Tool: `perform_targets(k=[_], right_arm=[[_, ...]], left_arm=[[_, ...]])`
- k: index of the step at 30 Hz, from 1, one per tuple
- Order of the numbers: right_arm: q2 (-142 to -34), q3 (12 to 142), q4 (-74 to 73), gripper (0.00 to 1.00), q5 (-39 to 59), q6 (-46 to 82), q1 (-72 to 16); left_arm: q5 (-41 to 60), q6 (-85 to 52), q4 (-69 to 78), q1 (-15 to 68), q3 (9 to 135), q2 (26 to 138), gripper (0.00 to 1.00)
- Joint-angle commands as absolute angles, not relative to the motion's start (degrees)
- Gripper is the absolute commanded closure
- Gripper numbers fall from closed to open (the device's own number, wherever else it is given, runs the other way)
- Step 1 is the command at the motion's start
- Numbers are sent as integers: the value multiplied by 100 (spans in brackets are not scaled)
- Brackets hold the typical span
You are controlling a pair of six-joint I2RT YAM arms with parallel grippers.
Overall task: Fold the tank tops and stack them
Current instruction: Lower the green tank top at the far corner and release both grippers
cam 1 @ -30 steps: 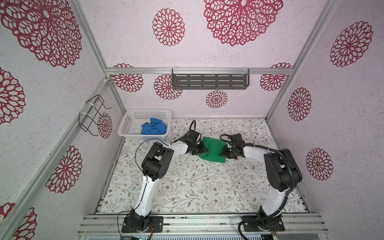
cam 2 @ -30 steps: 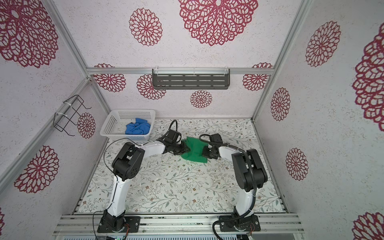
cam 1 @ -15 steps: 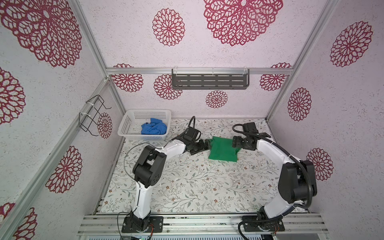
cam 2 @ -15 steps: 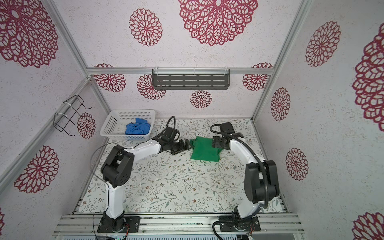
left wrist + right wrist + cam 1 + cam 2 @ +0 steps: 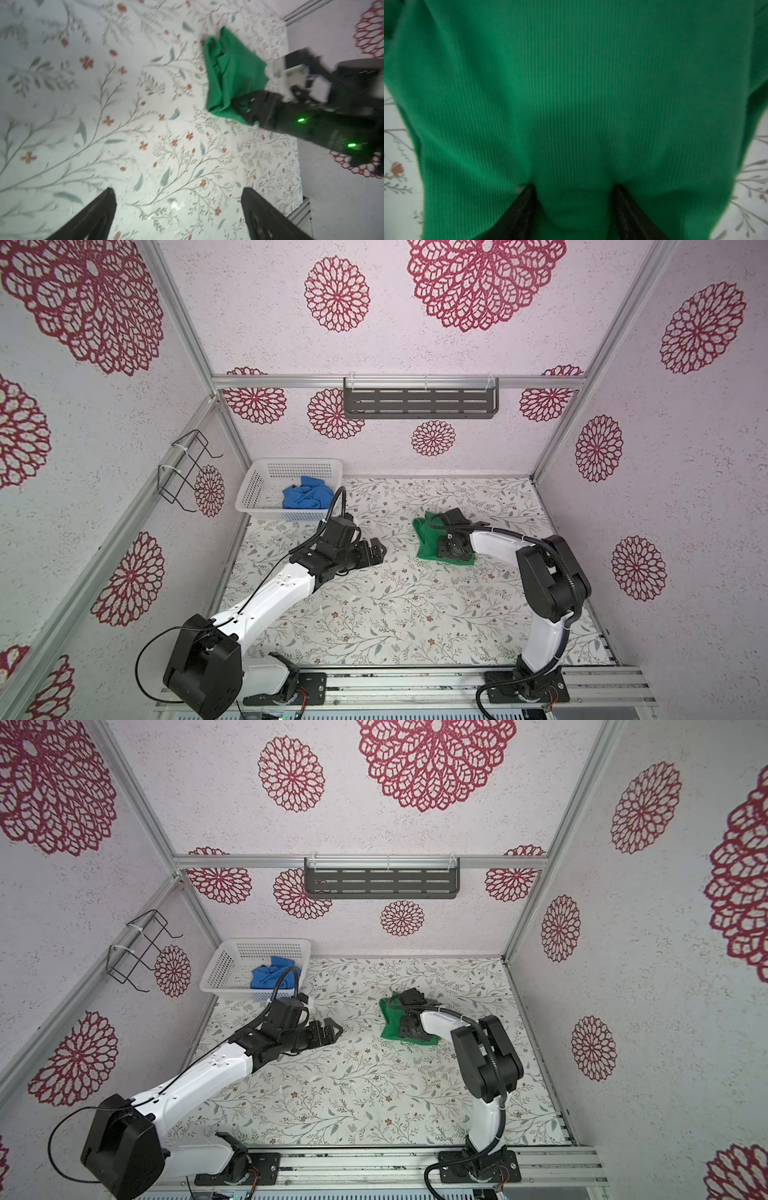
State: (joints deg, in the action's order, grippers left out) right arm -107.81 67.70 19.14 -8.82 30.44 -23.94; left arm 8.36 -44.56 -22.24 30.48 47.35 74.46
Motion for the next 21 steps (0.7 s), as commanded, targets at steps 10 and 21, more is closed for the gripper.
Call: perform_targets(k=[10,21], right_arm=[[-11637,7878,2293,26,-1279,904,-226],[-13243,10379,2746,25,-654,178,753]], left_arm=[[528,-4200,-2663,3037,5090,7238,2],[359,-3436,-3669,2489,6199,7128,2]])
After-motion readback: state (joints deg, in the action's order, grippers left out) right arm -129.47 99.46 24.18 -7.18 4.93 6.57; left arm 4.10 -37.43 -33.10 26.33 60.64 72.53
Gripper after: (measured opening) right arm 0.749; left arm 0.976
